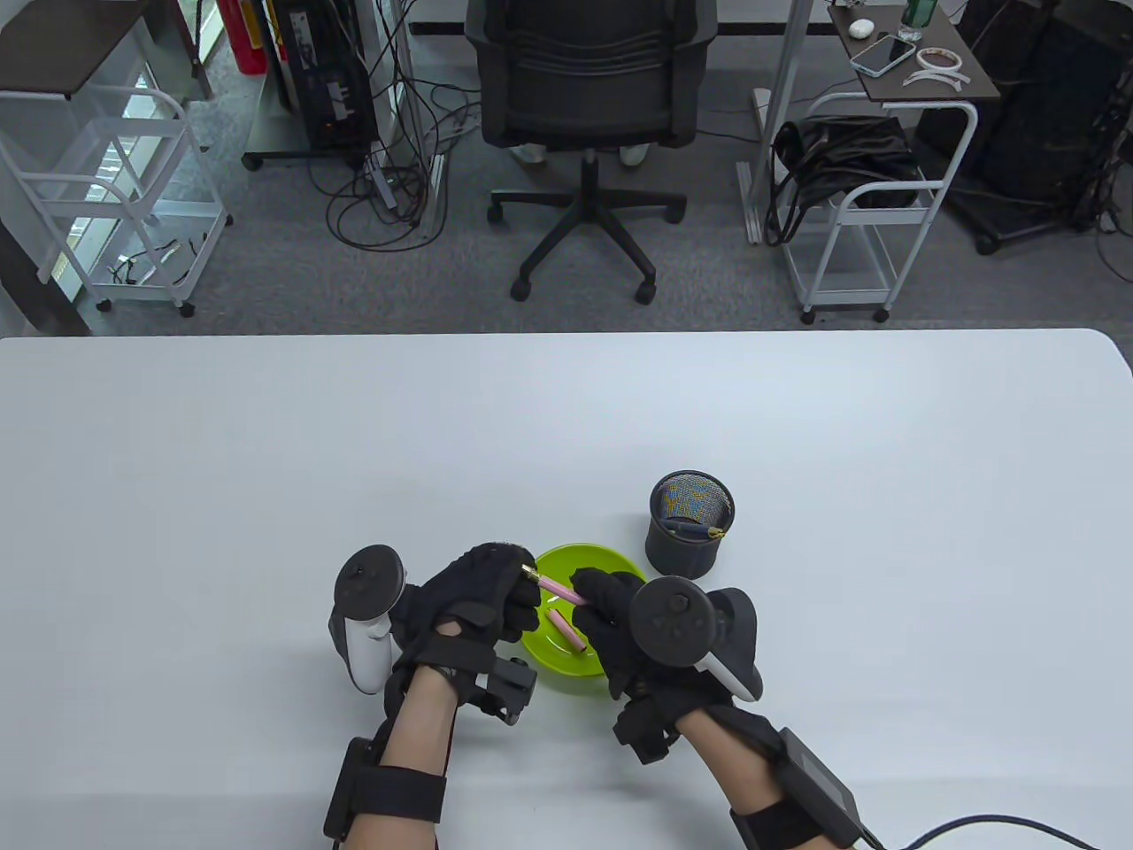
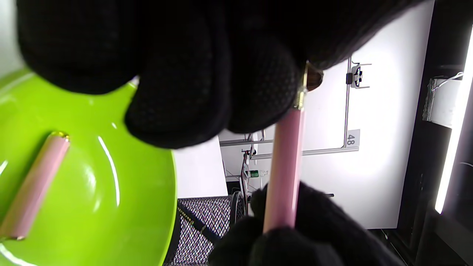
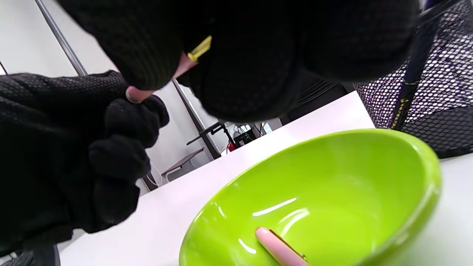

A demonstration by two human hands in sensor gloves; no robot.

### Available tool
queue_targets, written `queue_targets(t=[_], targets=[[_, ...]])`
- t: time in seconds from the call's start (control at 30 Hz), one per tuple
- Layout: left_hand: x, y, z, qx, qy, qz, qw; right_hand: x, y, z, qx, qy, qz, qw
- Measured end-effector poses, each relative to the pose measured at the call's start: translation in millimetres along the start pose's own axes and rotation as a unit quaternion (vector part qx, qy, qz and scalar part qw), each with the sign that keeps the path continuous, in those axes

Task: Assemble fountain pens from components

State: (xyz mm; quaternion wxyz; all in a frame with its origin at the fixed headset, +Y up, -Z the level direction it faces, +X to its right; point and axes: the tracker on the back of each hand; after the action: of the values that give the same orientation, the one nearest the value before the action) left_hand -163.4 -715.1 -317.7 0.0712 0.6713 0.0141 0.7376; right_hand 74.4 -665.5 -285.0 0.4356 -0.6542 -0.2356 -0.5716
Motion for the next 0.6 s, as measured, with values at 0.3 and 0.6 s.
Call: queue_targets(t=[0.3, 0.6], targets=[[-2, 6, 3, 0.018, 0.01, -0.008, 1.0, -1, 9, 2, -0.072, 0.01, -0.027, 0.997], [-3, 5, 7, 0.03, 0.026, -0.003, 0.999, -3, 21, 0, -0.161, -0.011, -0.072, 0.984]])
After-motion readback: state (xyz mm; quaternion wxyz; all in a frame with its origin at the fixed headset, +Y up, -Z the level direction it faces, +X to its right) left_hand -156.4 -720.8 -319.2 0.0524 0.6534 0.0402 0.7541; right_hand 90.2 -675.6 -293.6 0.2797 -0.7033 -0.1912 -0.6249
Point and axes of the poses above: the tracker on the back of each hand, its own y axis roughly to the little-finger side, its own x axis roughly from the fingertips to the wrist, z = x × y, and after that the axes turned 2 degrees about x, right-handed
